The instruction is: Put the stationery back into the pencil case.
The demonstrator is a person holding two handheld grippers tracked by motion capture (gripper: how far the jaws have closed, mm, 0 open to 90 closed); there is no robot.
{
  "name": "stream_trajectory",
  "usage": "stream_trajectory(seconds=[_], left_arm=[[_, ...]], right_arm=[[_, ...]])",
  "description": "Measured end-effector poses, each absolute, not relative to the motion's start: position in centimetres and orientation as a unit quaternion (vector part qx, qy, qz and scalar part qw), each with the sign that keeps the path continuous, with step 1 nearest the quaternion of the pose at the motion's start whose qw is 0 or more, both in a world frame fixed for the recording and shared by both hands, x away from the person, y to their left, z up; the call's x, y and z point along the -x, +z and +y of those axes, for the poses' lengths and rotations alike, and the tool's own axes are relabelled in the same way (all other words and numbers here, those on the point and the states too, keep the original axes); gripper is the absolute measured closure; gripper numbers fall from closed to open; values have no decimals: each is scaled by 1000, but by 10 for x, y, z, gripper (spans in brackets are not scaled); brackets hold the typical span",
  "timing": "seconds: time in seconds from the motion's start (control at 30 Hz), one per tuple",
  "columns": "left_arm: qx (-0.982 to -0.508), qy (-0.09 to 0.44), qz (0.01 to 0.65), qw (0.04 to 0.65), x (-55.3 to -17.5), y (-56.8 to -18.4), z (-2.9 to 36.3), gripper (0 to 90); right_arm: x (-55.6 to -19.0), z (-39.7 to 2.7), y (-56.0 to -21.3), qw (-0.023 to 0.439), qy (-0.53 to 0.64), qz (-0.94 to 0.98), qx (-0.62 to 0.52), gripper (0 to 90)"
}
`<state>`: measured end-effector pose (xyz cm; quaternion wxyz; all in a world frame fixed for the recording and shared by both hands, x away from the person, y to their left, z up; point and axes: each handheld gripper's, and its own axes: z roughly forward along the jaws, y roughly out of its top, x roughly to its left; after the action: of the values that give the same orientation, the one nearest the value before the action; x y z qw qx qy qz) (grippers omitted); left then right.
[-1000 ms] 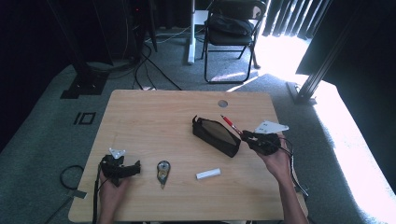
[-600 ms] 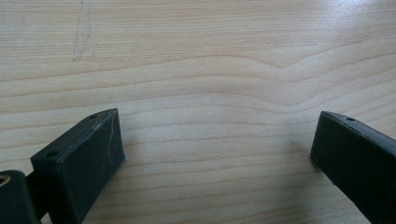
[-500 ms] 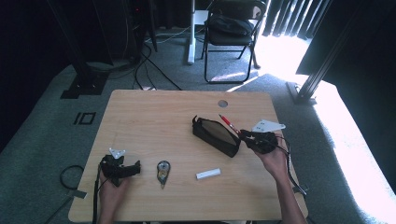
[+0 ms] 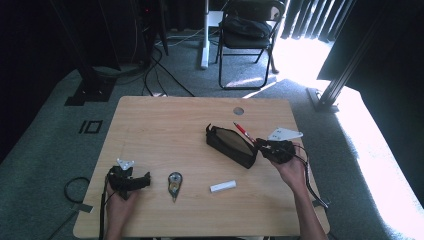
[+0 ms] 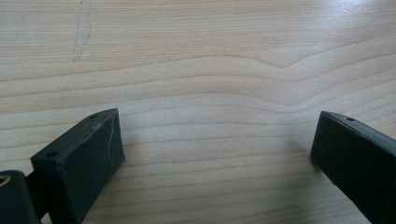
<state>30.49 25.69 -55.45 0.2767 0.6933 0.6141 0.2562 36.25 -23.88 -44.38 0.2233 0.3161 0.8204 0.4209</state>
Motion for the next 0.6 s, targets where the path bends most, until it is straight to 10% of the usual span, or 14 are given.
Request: stream_trajectory(seconds=[0.6], left_arm=[[-693, 256, 614, 277, -305, -554, 257, 26]], right_arm=[[-370, -235, -451, 222, 413, 823, -319, 765]])
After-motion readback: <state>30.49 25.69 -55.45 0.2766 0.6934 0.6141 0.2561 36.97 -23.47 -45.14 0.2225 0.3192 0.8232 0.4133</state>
